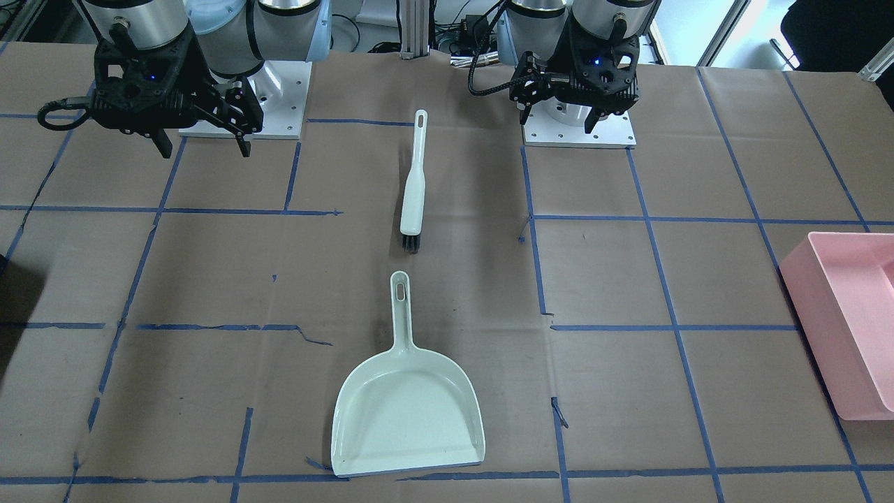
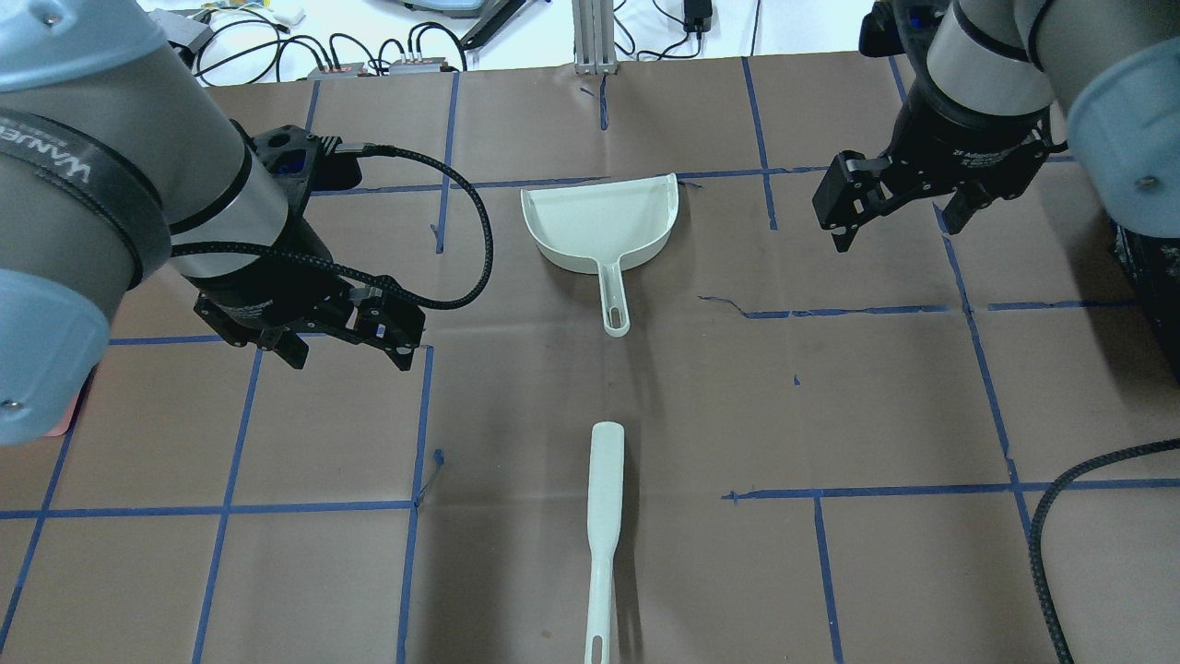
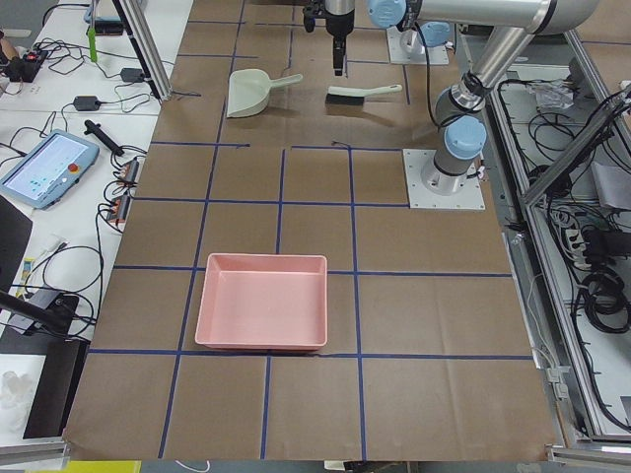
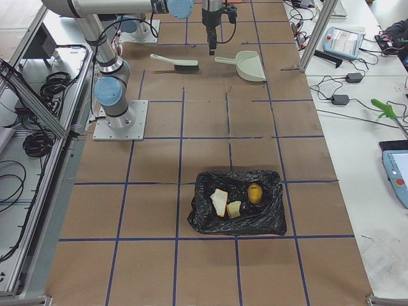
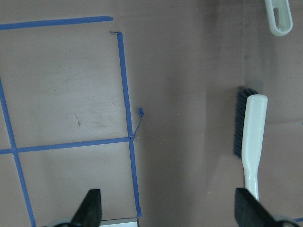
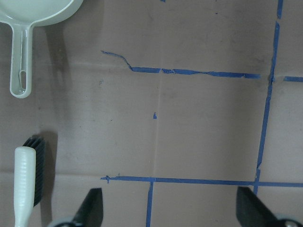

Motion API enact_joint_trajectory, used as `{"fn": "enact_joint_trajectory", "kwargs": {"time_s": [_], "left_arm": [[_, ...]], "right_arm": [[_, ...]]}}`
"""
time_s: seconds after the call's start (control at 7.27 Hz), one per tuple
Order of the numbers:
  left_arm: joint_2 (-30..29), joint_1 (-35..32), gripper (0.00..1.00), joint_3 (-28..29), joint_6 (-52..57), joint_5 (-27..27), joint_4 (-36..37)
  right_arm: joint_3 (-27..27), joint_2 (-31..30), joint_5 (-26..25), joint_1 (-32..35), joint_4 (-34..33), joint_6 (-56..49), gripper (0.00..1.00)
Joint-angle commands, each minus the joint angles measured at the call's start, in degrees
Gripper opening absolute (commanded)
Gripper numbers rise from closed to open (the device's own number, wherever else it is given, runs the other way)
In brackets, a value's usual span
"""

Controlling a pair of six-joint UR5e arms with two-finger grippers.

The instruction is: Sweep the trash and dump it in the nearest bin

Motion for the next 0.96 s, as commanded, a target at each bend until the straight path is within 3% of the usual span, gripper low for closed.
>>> {"fn": "enact_joint_trajectory", "kwargs": {"time_s": [0.0, 0.82], "left_arm": [[0.20, 0.04, 1.00, 0.03, 0.07, 0.16, 0.01], [0.47, 0.04, 1.00, 0.64, -0.10, 1.21, -1.21]], "right_arm": [[1.30, -0.27, 1.10, 0.31, -0.45, 1.36, 1.00], [1.30, 0.08, 1.02, 0.05, -0.54, 0.57, 1.00]]}}
